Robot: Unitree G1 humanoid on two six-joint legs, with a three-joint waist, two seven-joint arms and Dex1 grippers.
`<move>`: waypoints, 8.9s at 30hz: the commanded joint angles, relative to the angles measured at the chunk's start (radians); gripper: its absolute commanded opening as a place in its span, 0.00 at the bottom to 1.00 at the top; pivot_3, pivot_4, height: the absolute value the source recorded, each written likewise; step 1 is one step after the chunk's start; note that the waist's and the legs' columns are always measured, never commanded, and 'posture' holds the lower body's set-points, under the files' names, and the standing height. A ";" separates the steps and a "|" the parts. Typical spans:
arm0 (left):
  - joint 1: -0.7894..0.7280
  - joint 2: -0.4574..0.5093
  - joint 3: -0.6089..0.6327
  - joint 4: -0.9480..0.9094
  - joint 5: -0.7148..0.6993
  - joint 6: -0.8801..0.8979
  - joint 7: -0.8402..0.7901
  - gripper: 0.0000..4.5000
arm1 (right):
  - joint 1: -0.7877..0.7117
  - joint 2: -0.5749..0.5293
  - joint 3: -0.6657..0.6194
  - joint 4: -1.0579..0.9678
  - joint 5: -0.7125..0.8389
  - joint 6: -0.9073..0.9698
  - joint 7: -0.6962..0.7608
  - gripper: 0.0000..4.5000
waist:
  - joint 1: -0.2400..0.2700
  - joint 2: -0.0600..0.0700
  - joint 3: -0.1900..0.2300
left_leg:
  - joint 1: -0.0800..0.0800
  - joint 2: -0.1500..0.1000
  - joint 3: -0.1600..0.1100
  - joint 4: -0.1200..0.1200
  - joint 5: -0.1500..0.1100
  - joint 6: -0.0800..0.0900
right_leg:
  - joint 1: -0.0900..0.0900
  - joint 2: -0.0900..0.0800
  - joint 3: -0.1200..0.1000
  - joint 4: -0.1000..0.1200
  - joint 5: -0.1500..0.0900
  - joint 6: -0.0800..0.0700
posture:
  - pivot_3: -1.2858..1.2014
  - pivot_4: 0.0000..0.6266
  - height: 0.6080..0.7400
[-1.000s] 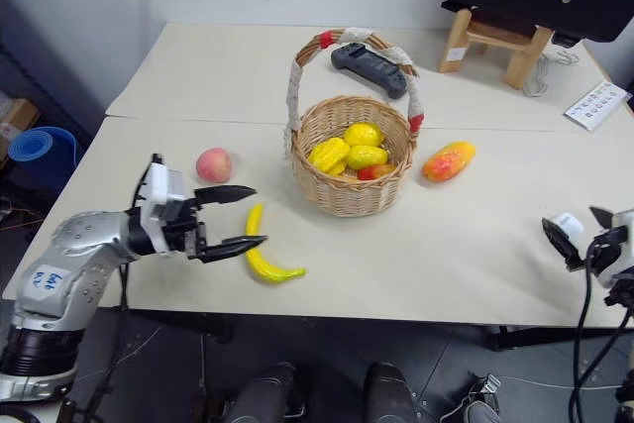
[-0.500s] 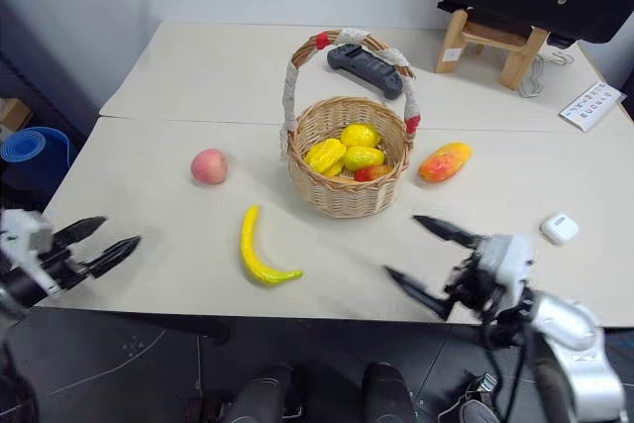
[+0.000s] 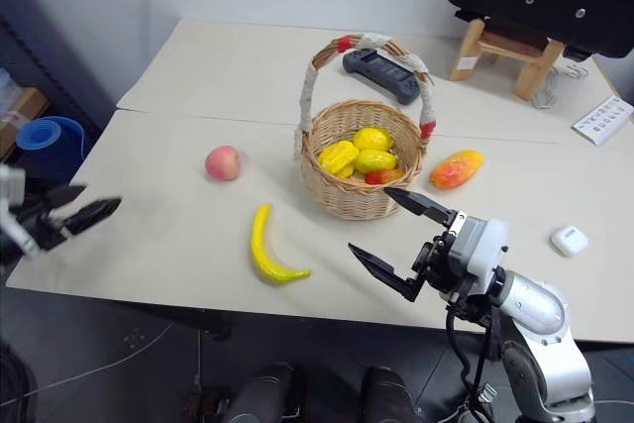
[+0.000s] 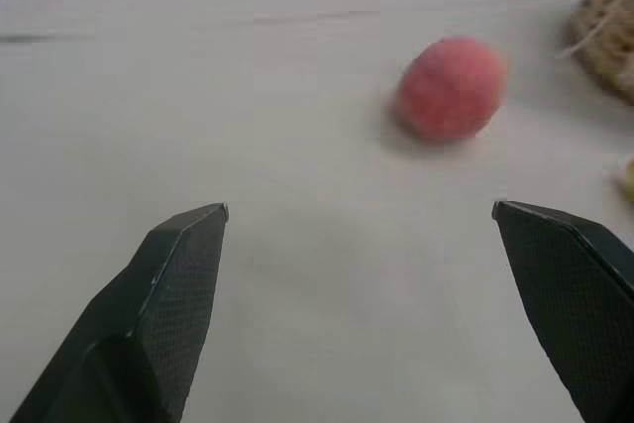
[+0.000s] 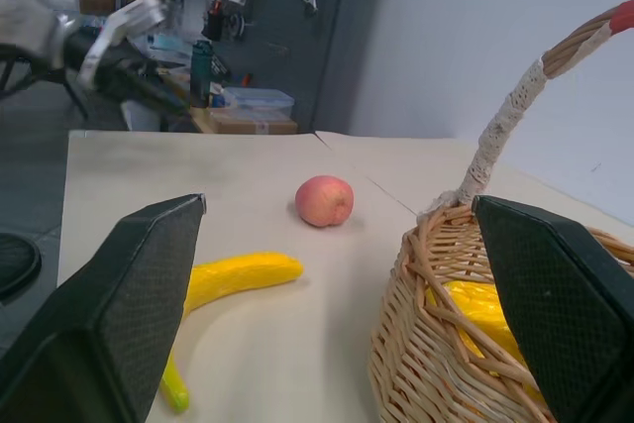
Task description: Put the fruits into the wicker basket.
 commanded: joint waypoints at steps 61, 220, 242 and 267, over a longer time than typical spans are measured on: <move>-0.328 0.034 -0.261 0.400 0.170 -0.512 -0.730 0.99 | 0.194 -0.083 -0.123 0.069 0.007 -0.170 0.091 1.00 | -0.028 -0.004 0.002 | -0.002 0.002 0.021 0.015 0.000 0.017 | -0.010 0.000 0.000 0.009 0.000 0.001 | 0.52 0.24 1.00; -0.188 -0.235 -0.179 -0.147 -0.093 -0.271 -0.371 1.00 | -0.525 -0.383 -0.202 0.032 0.373 1.228 -0.161 0.56 | -0.053 0.003 0.003 | -0.016 0.002 0.022 0.017 -0.002 0.017 | -0.025 0.000 0.000 0.013 0.005 0.007 | 0.52 0.24 1.00; -0.105 -0.225 -0.138 -0.233 -0.104 -0.276 -0.293 1.00 | -0.738 -0.054 0.029 0.053 0.231 1.030 -0.339 0.99 | -0.031 0.002 0.003 | -0.018 0.001 0.020 0.017 -0.002 0.017 | -0.027 -0.001 -0.002 0.014 0.006 0.006 | 0.52 0.24 1.00; -0.166 -0.247 -0.184 -0.221 -0.131 -0.245 -0.322 1.00 | -0.829 -0.104 0.061 0.772 -0.110 0.286 0.127 0.90 | -0.028 0.001 0.003 | -0.016 0.002 0.026 0.018 -0.001 0.020 | -0.026 -0.001 -0.001 0.011 0.007 0.006 | 0.52 0.24 1.00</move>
